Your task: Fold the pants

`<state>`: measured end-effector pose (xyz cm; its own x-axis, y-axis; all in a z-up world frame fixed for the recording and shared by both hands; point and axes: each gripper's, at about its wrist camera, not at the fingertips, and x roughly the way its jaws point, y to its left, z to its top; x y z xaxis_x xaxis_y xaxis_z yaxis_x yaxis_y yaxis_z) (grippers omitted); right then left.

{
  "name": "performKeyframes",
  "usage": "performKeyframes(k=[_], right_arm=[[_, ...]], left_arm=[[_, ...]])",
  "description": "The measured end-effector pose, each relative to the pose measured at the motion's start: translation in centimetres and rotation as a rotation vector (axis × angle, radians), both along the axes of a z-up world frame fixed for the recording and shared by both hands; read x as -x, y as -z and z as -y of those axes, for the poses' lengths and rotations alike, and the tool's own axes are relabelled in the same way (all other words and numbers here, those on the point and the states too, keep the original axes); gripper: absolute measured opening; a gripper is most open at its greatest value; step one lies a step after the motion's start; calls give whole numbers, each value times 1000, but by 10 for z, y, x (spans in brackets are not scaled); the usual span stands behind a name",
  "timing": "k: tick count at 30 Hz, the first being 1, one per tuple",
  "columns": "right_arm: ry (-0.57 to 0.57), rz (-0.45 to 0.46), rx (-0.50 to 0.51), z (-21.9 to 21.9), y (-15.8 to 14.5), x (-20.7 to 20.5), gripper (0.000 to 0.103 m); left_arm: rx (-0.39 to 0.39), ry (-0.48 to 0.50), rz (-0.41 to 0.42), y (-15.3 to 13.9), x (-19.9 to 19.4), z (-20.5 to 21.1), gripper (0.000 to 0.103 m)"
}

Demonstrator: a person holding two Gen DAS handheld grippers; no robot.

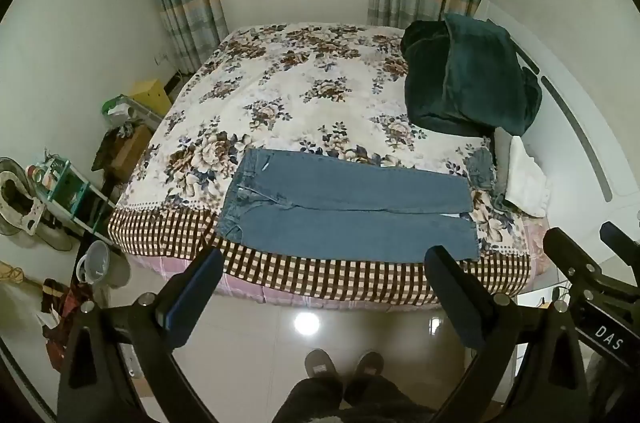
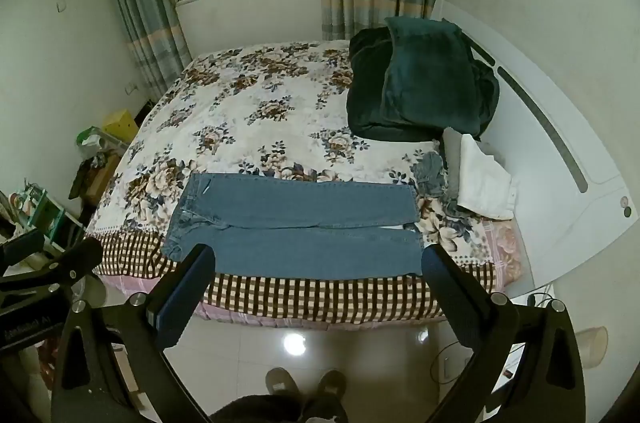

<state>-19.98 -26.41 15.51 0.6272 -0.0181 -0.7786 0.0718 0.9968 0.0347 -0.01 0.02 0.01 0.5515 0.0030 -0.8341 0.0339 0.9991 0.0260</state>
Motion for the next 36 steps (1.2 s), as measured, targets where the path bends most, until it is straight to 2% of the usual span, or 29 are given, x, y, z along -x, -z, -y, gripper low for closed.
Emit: performKeyframes(k=[4, 10, 14, 36], right_arm=[[0, 1, -4, 0, 0, 0, 103], [0, 5, -1, 1, 1, -1, 103], [2, 10, 1, 5, -2, -5, 103], [4, 22, 1, 10, -16, -4, 103]], left_arm=[[-8, 7, -12, 0, -1, 3, 103], [8, 9, -10, -16, -16, -1, 103], [13, 11, 21, -19, -1, 2, 103], [31, 18, 34, -26, 4, 7, 103]])
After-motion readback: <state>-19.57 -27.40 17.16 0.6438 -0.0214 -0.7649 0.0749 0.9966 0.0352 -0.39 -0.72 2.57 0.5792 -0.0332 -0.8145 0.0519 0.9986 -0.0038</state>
